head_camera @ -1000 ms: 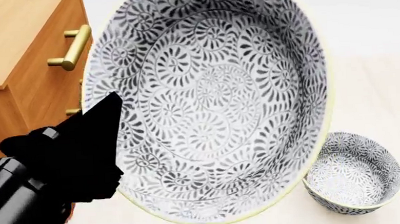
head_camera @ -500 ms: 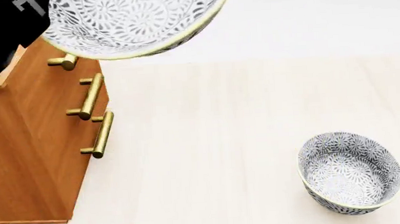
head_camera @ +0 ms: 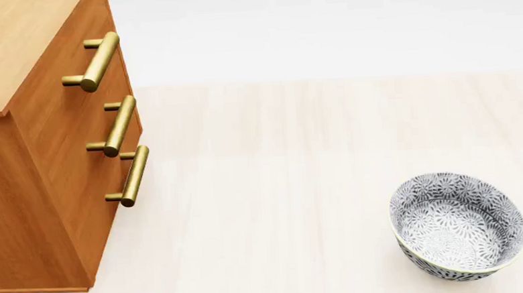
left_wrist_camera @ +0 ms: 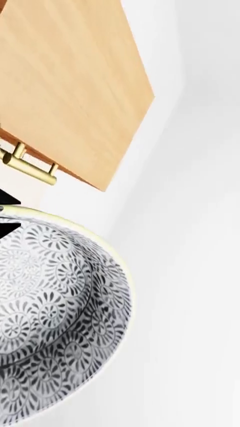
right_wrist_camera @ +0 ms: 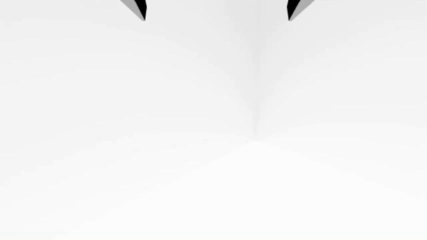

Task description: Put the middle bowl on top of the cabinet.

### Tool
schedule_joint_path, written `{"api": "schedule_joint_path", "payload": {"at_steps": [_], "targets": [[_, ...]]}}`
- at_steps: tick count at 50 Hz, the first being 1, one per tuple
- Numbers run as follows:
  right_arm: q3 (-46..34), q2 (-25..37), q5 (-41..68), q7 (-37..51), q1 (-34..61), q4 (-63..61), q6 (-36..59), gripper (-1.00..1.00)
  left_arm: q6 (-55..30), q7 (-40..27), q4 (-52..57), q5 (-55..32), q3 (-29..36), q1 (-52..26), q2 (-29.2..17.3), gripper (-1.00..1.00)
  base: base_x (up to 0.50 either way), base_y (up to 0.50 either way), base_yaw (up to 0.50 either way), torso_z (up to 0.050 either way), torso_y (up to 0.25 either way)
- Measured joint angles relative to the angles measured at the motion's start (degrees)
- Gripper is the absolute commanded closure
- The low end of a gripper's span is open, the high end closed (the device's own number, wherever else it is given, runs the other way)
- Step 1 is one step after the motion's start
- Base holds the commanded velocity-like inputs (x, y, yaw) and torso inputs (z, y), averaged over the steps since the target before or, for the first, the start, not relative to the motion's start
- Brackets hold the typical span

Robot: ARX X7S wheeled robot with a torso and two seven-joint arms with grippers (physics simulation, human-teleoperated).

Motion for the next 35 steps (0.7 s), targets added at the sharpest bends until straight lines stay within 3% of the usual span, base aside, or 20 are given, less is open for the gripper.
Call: {"api": "schedule_joint_path", "payload": {"at_steps": [35], "targets": [[-0.56, 0.0, -1.04, 0.13, 0.0, -1.05, 0.87, -1.0, -2.67, 4.22, -19.41, 3.29, 7.74, 3.06, -5.1, 1.0, 0.0, 0.0, 0.0, 0.0, 0.0]]}}
